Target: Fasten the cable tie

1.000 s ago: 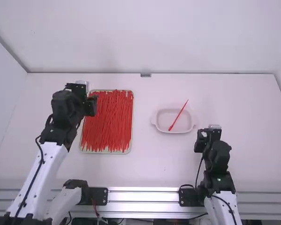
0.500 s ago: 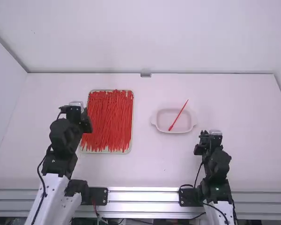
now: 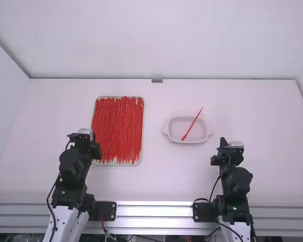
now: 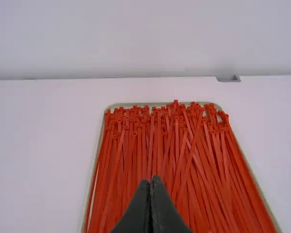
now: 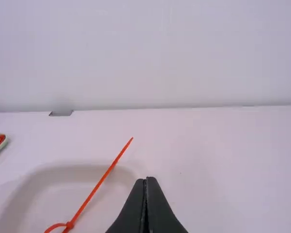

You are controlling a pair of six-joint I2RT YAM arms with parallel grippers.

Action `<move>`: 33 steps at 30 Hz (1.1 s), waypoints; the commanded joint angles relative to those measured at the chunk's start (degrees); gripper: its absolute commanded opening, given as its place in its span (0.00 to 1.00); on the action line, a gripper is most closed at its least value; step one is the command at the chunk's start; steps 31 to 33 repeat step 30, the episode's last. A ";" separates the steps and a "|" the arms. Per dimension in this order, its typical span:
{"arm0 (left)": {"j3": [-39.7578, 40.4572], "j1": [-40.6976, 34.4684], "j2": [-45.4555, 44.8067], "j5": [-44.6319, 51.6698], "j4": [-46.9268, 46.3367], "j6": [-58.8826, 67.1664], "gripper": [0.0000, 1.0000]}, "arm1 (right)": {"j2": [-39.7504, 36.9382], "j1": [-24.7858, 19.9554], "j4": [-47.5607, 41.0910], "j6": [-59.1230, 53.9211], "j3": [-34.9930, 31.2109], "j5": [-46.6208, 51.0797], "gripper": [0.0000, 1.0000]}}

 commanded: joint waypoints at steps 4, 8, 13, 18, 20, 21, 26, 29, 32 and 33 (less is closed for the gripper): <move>-4.74 0.10 -4.91 -0.27 0.27 0.05 0.00 | -0.56 0.05 -0.40 0.05 -0.60 0.08 0.00; -7.85 0.10 -8.03 -0.27 0.27 0.05 0.00 | -0.56 0.05 -0.40 0.05 -0.60 0.08 0.00; -11.88 0.10 -12.06 -0.27 0.27 0.05 0.00 | -0.56 0.05 -0.40 0.05 -0.60 0.08 0.00; -11.92 0.10 -15.51 -0.27 0.27 0.05 0.00 | -0.56 0.05 -0.40 0.05 -0.60 0.08 0.00; -11.92 0.10 -16.54 -0.27 0.27 0.05 0.00 | -0.56 0.05 -0.40 0.05 -0.60 0.08 0.00; -11.92 0.10 -17.20 -0.27 0.27 0.05 0.00 | -0.56 0.05 -0.40 0.05 -0.60 0.08 0.00; -11.92 0.10 -20.04 -0.27 0.27 0.05 0.00 | -0.56 0.05 -0.40 0.05 -0.60 0.08 0.00; -11.92 0.10 -21.41 -0.27 0.27 0.05 0.00 | -0.56 0.05 -0.40 0.05 -0.60 0.08 0.00; -11.92 0.10 -21.41 -0.27 0.27 0.05 0.00 | -0.56 0.05 -0.40 0.05 -0.60 0.08 0.00; -11.92 0.10 -21.41 -0.27 0.27 0.05 0.00 | -0.56 0.05 -0.40 0.05 -0.60 0.08 0.00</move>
